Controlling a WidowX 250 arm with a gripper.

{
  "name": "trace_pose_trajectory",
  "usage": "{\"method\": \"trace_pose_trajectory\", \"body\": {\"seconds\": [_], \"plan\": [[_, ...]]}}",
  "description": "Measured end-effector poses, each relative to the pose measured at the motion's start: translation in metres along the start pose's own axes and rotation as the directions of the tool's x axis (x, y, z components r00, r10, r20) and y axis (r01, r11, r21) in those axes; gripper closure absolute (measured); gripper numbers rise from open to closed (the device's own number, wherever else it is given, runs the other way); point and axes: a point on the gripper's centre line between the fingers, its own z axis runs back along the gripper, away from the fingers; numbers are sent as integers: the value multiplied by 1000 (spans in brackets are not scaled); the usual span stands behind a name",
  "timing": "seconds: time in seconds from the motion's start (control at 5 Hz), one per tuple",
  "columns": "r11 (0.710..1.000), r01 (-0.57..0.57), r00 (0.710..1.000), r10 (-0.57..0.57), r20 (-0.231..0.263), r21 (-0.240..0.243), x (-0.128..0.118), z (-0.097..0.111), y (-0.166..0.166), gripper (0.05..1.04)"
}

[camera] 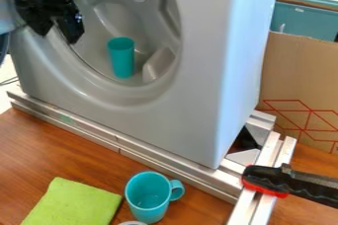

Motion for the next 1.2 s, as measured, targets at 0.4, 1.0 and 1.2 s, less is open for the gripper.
{"method": "trace_pose_trajectory", "body": {"seconds": [0.4, 1.0, 1.2], "plan": [[1000, -23, 1000, 23, 17, -14, 10, -8, -9, 83], [998, -24, 1000, 25, 17, -50, 27, -26, -21, 83], [999, -37, 999, 37, 15, -37, 28, -36, -18, 83]]}}
